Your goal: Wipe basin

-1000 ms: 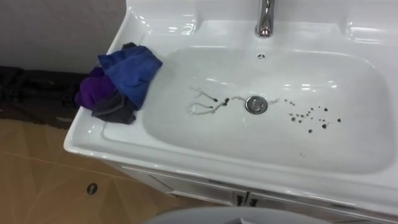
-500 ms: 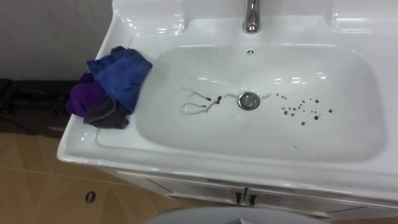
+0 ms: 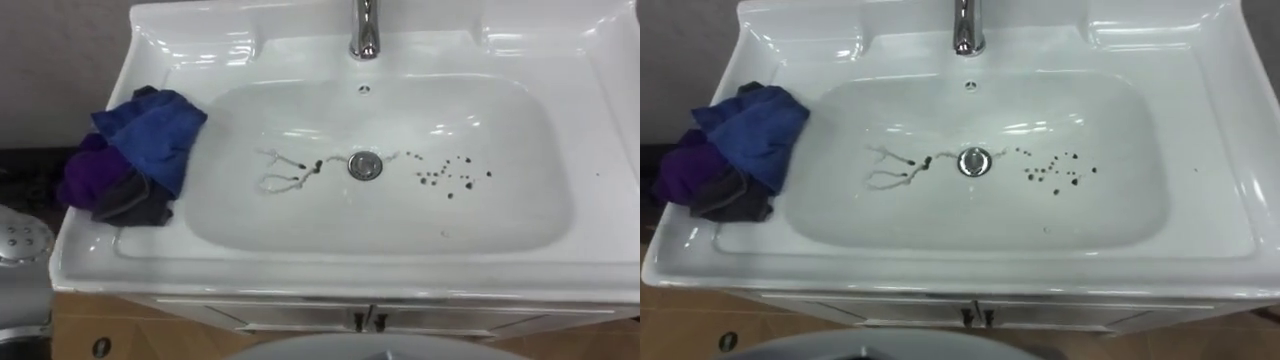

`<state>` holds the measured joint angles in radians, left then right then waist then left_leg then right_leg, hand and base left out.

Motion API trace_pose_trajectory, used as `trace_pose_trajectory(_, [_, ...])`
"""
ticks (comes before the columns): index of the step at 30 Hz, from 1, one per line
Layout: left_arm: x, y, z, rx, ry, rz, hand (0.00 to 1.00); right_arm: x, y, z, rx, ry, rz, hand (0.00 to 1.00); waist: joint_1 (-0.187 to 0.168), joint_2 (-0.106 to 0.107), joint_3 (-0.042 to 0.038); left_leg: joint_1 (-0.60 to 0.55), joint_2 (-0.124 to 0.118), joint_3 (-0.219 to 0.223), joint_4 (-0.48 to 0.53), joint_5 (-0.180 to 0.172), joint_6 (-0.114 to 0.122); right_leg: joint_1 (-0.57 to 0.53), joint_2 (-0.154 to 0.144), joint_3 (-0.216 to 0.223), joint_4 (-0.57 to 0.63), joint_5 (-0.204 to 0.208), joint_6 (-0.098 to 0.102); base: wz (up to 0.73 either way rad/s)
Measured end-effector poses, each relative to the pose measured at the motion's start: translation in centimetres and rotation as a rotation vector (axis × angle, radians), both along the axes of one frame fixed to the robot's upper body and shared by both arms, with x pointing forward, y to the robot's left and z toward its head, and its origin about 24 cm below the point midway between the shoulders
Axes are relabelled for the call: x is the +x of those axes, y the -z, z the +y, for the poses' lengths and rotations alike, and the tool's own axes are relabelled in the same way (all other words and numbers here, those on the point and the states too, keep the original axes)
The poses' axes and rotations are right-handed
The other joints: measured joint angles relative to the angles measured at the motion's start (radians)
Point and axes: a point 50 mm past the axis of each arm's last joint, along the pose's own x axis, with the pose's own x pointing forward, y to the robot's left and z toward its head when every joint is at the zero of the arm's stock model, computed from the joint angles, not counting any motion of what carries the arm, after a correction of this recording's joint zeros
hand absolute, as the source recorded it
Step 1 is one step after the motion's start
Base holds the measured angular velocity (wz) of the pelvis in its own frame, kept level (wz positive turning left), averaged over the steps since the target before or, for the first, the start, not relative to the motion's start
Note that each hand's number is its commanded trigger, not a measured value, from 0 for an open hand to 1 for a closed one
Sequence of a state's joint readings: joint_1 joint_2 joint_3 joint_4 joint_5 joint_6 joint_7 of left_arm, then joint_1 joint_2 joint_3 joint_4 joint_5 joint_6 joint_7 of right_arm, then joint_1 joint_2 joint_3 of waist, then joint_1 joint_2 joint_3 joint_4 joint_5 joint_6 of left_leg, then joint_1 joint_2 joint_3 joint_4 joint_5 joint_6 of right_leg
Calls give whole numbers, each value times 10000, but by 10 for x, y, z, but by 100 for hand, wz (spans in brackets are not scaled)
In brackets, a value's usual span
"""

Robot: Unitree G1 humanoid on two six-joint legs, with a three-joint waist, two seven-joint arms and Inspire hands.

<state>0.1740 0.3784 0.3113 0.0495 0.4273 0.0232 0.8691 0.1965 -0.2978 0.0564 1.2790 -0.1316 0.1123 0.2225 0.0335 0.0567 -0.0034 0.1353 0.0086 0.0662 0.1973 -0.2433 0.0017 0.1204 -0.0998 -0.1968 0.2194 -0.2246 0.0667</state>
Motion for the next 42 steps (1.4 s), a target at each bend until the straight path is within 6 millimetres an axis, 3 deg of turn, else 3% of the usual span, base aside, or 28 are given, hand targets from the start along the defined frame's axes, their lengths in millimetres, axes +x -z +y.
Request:
trace_pose_trajectory(7, [7,11,-18,-310,750,357,0,8,1,3,203,-242,44,0,-548,-1,8,7,28,100,-26,0,0,-13,44,166,3,74,-12,-4])
trace_pose_trajectory(17, [11,17,-28,-662,1049,416,0,10,2,5,244,-330,17,0,-814,-1,35,159,135,274,-156,-1,-14,-103,190,441,14,172,-85,-7])
trace_pose_trajectory(23, [18,30,-52,-1237,2010,799,0,10,5,13,445,-292,-16,0,-927,-28,64,154,151,312,-131,-3,-18,-82,214,548,14,181,-94,-5])
trace_pose_trajectory(32, [27,41,-81,-1709,3582,1546,0,18,7,18,562,-346,21,0,-1236,-271,85,171,149,390,-91,-2,-19,-83,215,596,21,180,-94,-2])
trace_pose_trajectory(36, [32,44,-95,-2048,4055,1534,0,19,8,20,599,-613,136,0,-1282,-413,150,152,150,385,-75,-2,-19,-82,216,596,13,181,-93,0])
trace_pose_trajectory(42, [39,44,-111,-2094,4777,1552,0,28,8,21,608,-690,-62,0,-1380,-416,143,122,153,379,-101,-3,-19,-111,225,597,-8,182,-92,0])
